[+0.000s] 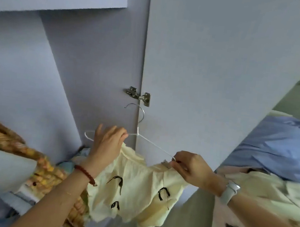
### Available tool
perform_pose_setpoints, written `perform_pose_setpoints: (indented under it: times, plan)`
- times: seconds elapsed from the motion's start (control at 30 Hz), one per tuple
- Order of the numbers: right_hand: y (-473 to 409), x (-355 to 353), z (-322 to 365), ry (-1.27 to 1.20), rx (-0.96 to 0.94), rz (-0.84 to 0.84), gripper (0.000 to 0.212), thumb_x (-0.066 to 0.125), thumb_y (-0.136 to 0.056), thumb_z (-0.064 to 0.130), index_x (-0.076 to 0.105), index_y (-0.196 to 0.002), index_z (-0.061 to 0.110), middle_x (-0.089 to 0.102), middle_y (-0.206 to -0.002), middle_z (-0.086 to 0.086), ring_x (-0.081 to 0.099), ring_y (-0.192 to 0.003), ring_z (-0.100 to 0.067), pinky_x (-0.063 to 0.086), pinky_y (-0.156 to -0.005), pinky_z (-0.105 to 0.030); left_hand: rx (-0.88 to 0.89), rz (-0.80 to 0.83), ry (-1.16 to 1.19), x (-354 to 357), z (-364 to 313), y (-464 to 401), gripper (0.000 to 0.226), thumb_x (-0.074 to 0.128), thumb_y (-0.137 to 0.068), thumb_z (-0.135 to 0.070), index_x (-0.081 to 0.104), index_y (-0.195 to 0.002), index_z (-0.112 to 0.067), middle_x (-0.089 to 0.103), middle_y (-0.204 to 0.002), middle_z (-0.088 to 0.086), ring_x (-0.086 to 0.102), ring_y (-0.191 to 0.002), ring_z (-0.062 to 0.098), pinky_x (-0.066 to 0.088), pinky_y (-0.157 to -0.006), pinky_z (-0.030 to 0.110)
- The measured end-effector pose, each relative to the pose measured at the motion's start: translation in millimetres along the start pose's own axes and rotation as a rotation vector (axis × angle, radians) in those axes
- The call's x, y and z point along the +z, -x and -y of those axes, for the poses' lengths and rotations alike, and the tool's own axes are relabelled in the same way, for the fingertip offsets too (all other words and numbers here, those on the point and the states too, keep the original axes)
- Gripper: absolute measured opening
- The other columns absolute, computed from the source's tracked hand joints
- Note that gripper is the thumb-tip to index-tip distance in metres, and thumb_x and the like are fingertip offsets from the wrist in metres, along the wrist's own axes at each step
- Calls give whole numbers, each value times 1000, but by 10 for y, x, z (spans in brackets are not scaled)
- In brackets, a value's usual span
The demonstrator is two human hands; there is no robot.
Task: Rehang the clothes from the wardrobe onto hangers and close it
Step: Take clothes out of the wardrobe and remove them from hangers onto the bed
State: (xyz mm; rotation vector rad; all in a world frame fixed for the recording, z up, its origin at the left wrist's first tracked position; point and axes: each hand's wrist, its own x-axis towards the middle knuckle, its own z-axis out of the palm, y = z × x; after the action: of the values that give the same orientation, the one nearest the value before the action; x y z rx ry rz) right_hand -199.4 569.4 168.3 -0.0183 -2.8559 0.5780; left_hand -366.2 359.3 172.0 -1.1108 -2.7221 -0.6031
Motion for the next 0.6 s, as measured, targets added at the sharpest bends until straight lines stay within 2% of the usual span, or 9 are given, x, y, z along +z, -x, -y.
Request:
perform_pose_setpoints:
  times: [0.07,0.13,0.17,0.27,0.37,0.43,0.5,0.53,0.6]
  plan:
    - [381,-116,-281,76,130,-44,30,50,-91,27,56,-70,7,50,-67,2,48,-59,-19,37,-54,-28,62,134,188,221,-336,5,30,37,-97,-27,58,-87,-9,61,-86,5,56,-86,29,37,-80,35]
    - [774,-229,-554,146,306,-121,22,53,-90,24,63,-79,7,60,-83,-3,58,-69,-27,45,-55,-33,120,286,367,476,-719,50,20,44,-96,-18,53,-80,-13,52,-72,-4,54,-76,26,35,-68,31]
    - [963,-288,-671,185,368,-179,17,56,-88,20,65,-81,8,62,-87,-5,61,-71,-29,48,-56,-36,152,345,413,604,-919,68,19,45,-96,-17,53,-78,-15,48,-66,-8,53,-73,25,35,-66,32]
    - [1477,-511,-1031,307,475,-354,11,59,-78,16,68,-77,10,65,-80,-6,63,-67,-30,46,-60,-36,213,491,557,921,-1589,70,23,48,-95,-15,54,-72,-20,44,-57,-9,46,-57,13,34,-61,30]
    - [1897,-831,-1414,398,570,-492,10,61,-76,14,69,-79,8,65,-78,-7,63,-70,-30,45,-68,-37,276,619,743,1102,-2340,-13,33,48,-93,-6,50,-65,-24,44,-58,-3,40,-55,9,32,-58,24]
    - [2168,-1054,-1701,424,635,-565,17,57,-81,18,70,-80,7,65,-77,-8,63,-69,-31,47,-68,-41,304,628,819,1194,-2846,-139,31,49,-92,-2,54,-66,-18,46,-57,-8,42,-51,-3,31,-55,11]
    - [2437,-1283,-1983,444,674,-619,30,47,-86,25,70,-82,8,66,-75,-7,63,-69,-31,46,-68,-38,329,557,795,1325,-3346,-329,21,53,-91,-8,61,-72,-11,50,-58,-13,49,-54,-6,35,-56,9]
    - [2566,-1388,-2114,460,695,-633,32,44,-86,27,70,-82,8,65,-74,-7,63,-69,-30,44,-68,-36,349,510,753,1399,-3584,-432,18,55,-91,-15,64,-75,-11,54,-61,-12,51,-59,-2,38,-59,12]
    - [2809,-1572,-2349,501,748,-648,33,42,-87,27,68,-79,8,63,-68,-7,62,-63,-30,42,-64,-34,384,430,675,1551,-4047,-652,17,55,-90,-24,66,-82,-14,64,-73,-5,58,-71,11,44,-70,30]
